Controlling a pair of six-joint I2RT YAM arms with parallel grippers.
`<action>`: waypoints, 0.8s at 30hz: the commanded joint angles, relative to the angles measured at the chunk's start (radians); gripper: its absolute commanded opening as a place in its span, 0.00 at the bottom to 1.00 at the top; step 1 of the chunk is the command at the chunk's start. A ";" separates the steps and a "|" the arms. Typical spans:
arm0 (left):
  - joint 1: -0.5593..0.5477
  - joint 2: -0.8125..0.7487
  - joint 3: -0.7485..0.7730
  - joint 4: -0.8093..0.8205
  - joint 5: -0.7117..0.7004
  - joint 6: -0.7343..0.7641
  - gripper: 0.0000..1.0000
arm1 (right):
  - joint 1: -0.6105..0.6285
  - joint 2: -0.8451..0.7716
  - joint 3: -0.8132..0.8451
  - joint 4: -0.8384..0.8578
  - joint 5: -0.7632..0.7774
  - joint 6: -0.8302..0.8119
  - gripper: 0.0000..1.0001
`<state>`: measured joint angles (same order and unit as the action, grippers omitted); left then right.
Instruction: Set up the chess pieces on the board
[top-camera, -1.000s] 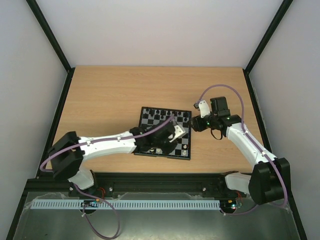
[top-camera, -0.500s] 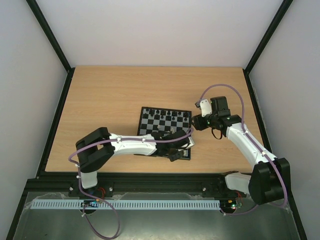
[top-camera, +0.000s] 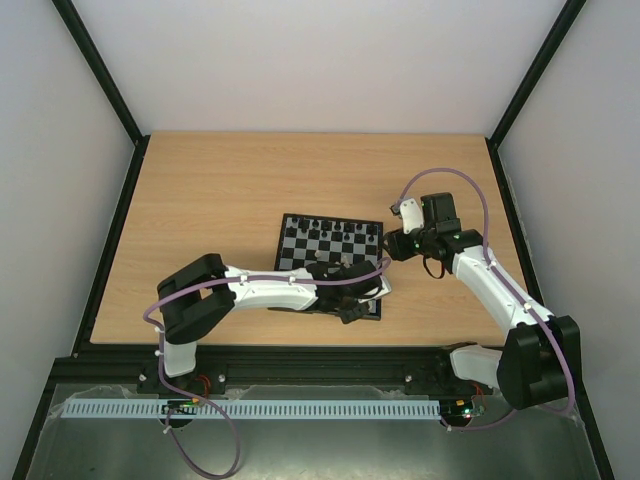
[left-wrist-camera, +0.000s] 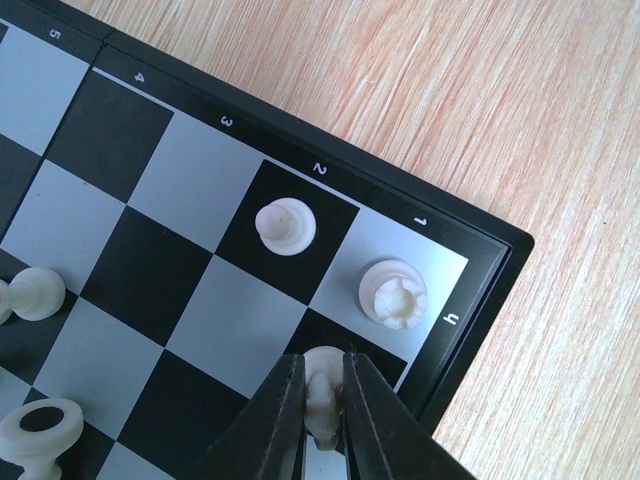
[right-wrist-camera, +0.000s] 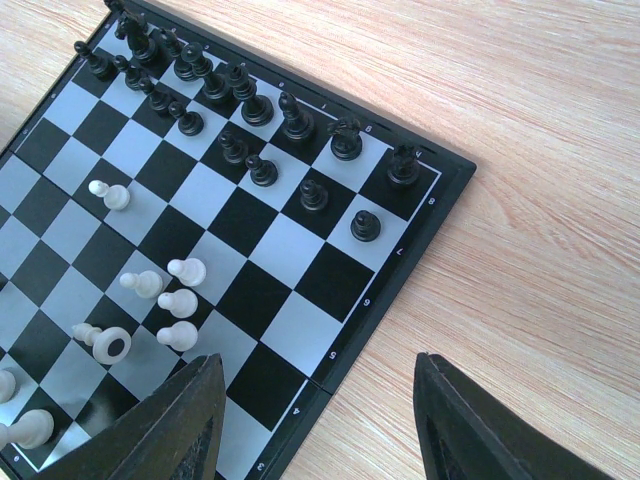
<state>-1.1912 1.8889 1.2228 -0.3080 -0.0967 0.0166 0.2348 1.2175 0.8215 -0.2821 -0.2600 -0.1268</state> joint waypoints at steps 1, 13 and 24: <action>-0.005 0.014 0.014 -0.040 0.027 0.005 0.13 | -0.004 -0.003 -0.005 0.000 -0.010 -0.004 0.52; -0.005 -0.009 0.013 -0.065 0.044 0.005 0.17 | -0.004 0.001 -0.005 -0.002 -0.017 -0.005 0.53; -0.005 -0.097 0.024 -0.064 -0.006 -0.016 0.37 | -0.005 -0.004 -0.006 -0.005 -0.016 -0.007 0.53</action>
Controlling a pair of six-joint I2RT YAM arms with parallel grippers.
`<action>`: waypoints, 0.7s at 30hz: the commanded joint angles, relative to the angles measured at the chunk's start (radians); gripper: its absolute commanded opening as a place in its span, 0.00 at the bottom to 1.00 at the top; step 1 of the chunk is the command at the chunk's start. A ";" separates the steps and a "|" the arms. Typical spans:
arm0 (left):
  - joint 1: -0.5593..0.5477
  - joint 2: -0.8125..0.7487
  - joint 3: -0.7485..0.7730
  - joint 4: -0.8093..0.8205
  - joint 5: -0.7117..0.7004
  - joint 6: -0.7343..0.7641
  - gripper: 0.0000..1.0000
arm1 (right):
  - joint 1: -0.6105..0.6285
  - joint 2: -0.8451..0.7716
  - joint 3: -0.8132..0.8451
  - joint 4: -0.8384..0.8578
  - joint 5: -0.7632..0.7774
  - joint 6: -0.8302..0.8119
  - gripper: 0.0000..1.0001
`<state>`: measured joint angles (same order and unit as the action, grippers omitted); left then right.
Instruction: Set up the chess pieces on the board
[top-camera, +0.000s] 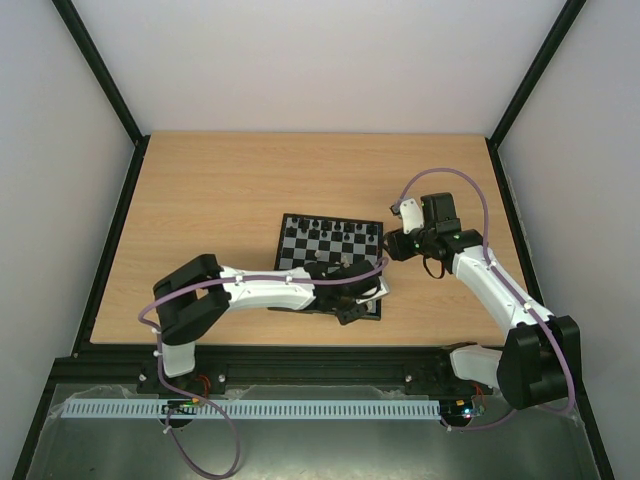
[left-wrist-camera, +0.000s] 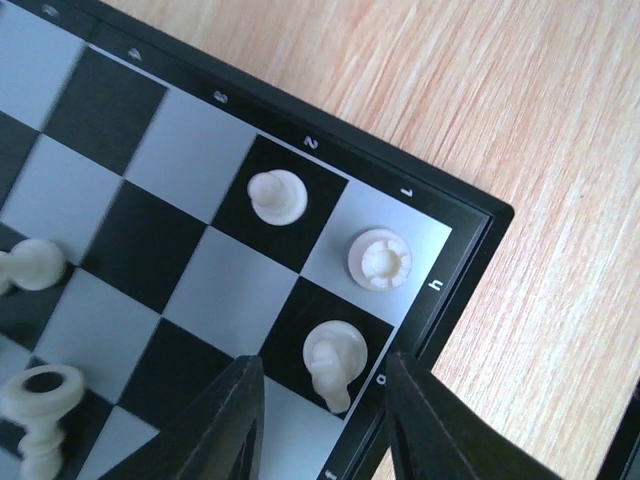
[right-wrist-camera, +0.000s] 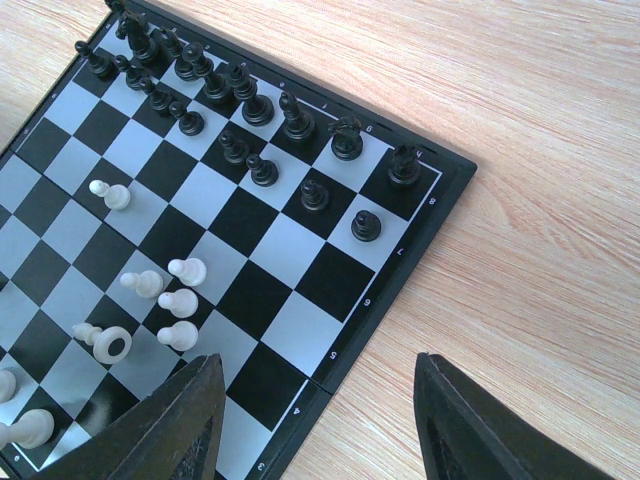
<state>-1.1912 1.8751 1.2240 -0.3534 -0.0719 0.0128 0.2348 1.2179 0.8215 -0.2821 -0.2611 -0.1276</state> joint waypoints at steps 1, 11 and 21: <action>-0.002 -0.100 0.028 -0.025 -0.039 -0.012 0.39 | -0.004 -0.005 -0.007 -0.005 -0.016 -0.006 0.53; 0.179 -0.233 0.036 -0.072 -0.055 -0.099 0.45 | -0.005 -0.007 -0.008 -0.002 -0.005 -0.009 0.53; 0.342 -0.184 -0.003 -0.064 0.054 -0.181 0.40 | -0.004 -0.017 -0.013 0.000 0.008 -0.018 0.53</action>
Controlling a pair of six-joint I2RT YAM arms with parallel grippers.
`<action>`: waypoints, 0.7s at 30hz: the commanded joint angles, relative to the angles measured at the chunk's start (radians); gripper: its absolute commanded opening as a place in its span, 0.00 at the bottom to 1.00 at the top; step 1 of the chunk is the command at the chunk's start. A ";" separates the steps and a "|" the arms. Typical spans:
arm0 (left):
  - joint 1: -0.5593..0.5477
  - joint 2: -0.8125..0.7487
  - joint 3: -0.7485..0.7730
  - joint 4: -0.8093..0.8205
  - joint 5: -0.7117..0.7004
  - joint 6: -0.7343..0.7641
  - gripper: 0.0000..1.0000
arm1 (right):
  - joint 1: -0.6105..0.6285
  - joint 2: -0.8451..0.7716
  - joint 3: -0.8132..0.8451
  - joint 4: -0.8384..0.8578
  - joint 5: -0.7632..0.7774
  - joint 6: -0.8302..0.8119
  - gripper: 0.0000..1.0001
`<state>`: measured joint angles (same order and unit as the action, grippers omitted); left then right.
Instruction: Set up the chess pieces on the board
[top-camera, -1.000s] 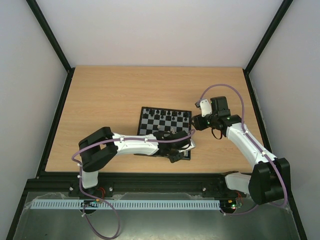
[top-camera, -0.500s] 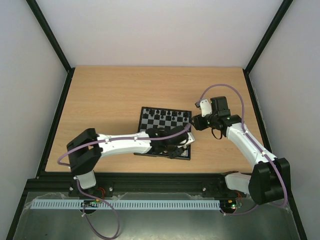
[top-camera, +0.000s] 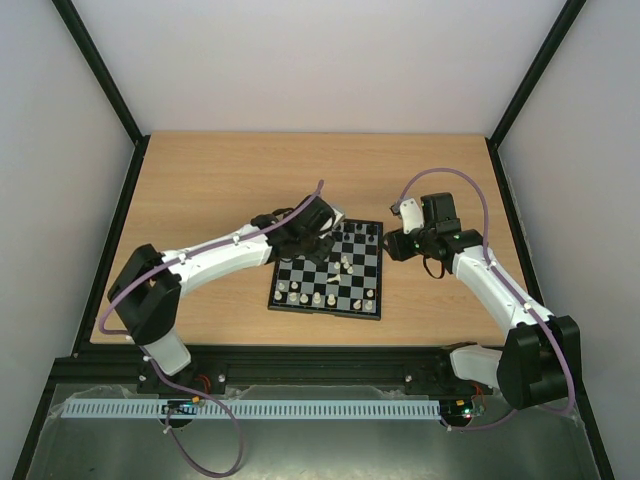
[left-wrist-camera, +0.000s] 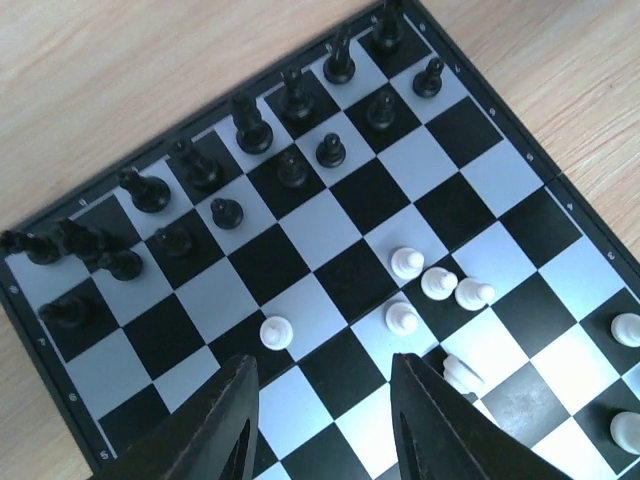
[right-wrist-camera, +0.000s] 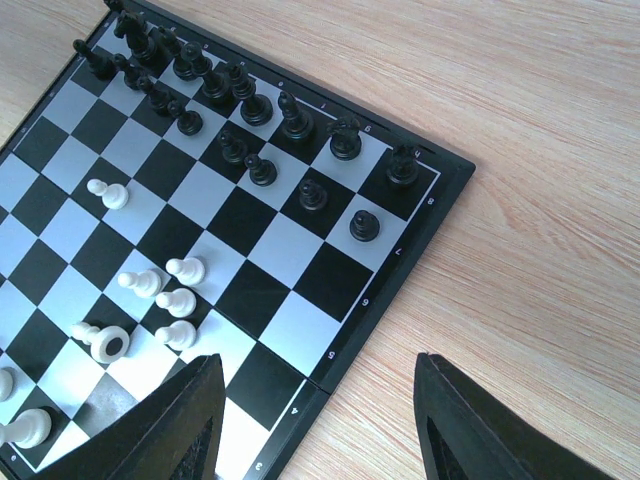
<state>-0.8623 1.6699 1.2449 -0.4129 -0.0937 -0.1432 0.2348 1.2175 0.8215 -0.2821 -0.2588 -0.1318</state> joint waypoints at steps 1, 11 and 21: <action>0.015 0.025 -0.034 0.013 0.113 -0.008 0.40 | -0.004 -0.017 -0.015 0.000 0.007 -0.015 0.53; 0.042 0.004 -0.080 0.032 0.207 0.007 0.41 | -0.001 -0.062 -0.009 -0.090 -0.257 -0.213 0.45; 0.338 -0.341 -0.279 0.097 0.374 -0.074 0.51 | 0.217 0.033 0.094 -0.208 -0.188 -0.537 0.33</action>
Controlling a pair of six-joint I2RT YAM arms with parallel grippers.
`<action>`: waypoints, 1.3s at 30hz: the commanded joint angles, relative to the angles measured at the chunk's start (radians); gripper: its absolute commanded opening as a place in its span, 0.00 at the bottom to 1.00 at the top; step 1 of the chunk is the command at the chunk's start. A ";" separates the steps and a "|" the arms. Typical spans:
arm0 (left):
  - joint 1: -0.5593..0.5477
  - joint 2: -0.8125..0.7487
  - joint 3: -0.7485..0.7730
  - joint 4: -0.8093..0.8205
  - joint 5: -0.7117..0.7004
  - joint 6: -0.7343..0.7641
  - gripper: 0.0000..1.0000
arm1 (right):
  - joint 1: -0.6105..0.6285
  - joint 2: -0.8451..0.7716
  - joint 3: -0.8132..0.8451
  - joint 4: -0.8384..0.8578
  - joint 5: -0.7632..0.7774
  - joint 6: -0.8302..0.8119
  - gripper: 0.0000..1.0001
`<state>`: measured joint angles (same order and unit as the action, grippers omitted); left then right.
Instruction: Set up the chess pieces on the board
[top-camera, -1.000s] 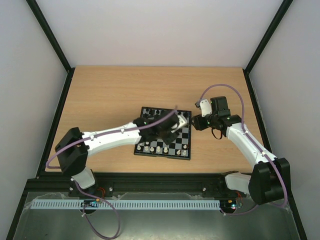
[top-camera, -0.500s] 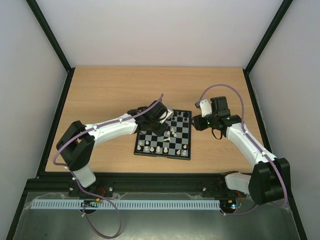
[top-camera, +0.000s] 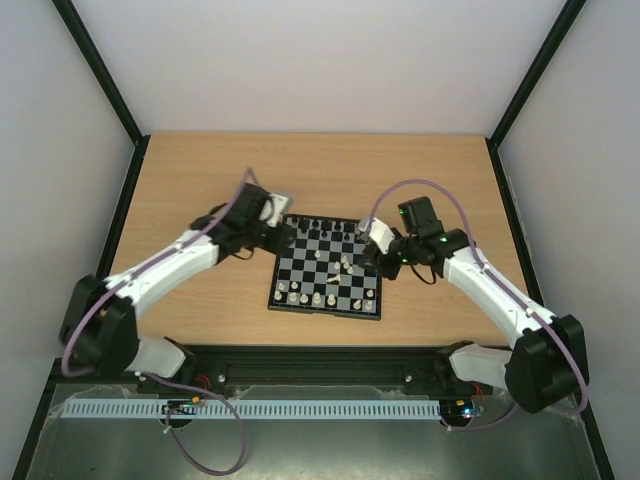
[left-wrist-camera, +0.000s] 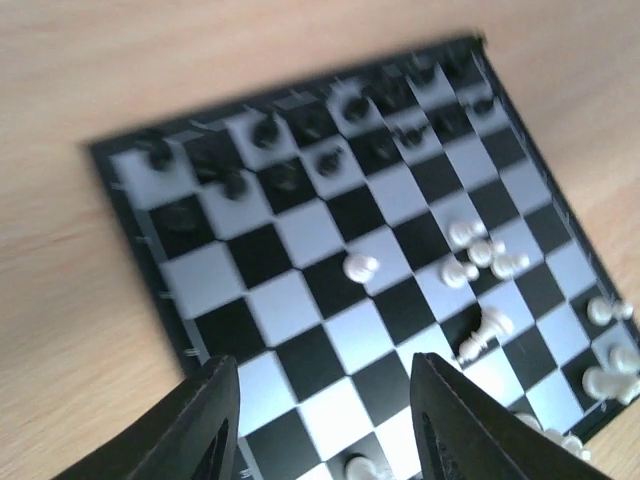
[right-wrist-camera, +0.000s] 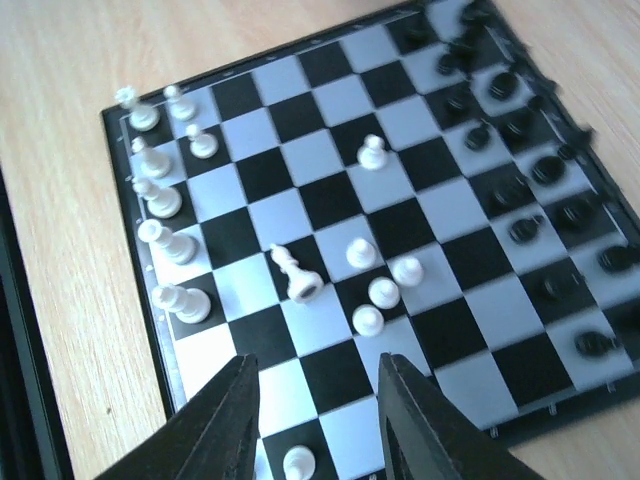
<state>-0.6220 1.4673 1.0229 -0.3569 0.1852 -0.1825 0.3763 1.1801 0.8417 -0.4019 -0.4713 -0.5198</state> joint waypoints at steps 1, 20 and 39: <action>0.125 -0.167 -0.077 0.051 0.108 -0.029 0.53 | 0.098 0.107 0.090 -0.100 0.041 -0.166 0.32; 0.373 -0.269 -0.240 0.244 0.296 -0.064 0.59 | 0.269 0.446 0.211 -0.121 0.300 -0.315 0.34; 0.388 -0.244 -0.247 0.260 0.359 -0.070 0.60 | 0.304 0.554 0.249 -0.087 0.278 -0.298 0.42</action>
<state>-0.2409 1.2190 0.7715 -0.1169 0.5220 -0.2512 0.6659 1.7012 1.0595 -0.4652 -0.1841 -0.8227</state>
